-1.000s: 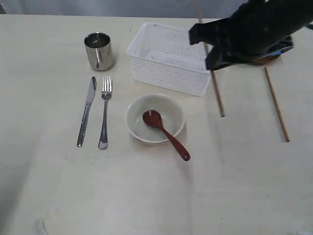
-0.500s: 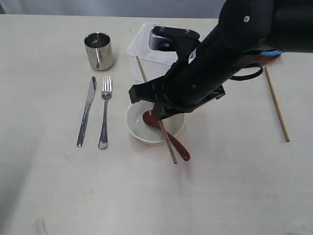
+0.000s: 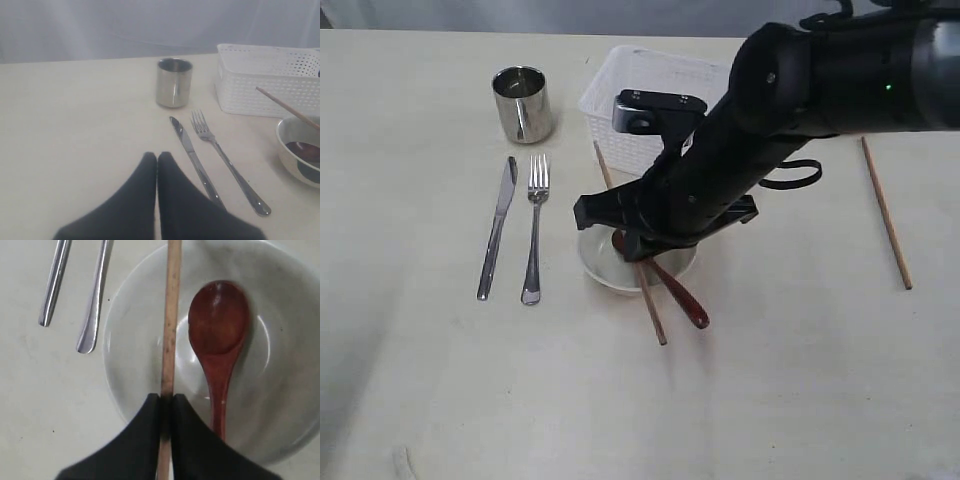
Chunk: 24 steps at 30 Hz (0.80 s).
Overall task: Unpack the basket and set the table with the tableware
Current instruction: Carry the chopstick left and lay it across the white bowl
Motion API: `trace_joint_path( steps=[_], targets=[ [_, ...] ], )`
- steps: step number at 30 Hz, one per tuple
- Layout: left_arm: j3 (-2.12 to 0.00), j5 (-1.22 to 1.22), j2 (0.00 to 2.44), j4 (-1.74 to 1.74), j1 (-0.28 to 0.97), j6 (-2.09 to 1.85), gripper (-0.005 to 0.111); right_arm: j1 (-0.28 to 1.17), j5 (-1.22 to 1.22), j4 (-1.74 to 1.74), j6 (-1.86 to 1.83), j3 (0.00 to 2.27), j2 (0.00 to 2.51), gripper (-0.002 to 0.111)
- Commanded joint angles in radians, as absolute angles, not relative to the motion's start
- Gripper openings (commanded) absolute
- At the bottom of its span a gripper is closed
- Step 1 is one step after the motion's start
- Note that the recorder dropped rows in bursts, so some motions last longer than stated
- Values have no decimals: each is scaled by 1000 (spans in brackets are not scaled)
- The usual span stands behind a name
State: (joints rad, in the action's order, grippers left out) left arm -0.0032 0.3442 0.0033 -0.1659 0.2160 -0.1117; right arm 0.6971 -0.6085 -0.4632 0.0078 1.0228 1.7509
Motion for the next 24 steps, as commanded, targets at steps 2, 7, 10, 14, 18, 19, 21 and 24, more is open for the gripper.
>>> trace_joint_path(
  steps=[2, 7, 10, 14, 18, 19, 21, 24],
  targets=[
    [0, 342, 0, -164, 222, -112, 0, 700, -582, -469, 0, 1022, 1763, -1],
    [0, 342, 0, -164, 222, -112, 0, 700, -563, -469, 0, 1022, 1763, -1],
    [0, 342, 0, -164, 222, -112, 0, 700, -557, -469, 0, 1022, 1763, 0],
    [0, 342, 0, -164, 222, -112, 0, 700, -555, -466, 0, 1022, 1763, 0],
    [0, 342, 0, -164, 222, -112, 0, 700, -546, -462, 0, 1022, 1763, 0],
    [0, 342, 0, -164, 222, -112, 0, 700, -543, -462, 0, 1022, 1766, 0],
    [0, 342, 0, -164, 222, -112, 0, 700, -545, -466, 0, 1022, 1783, 0],
    [0, 342, 0, -164, 222, -112, 0, 700, -549, -474, 0, 1022, 1790, 0]
  ],
)
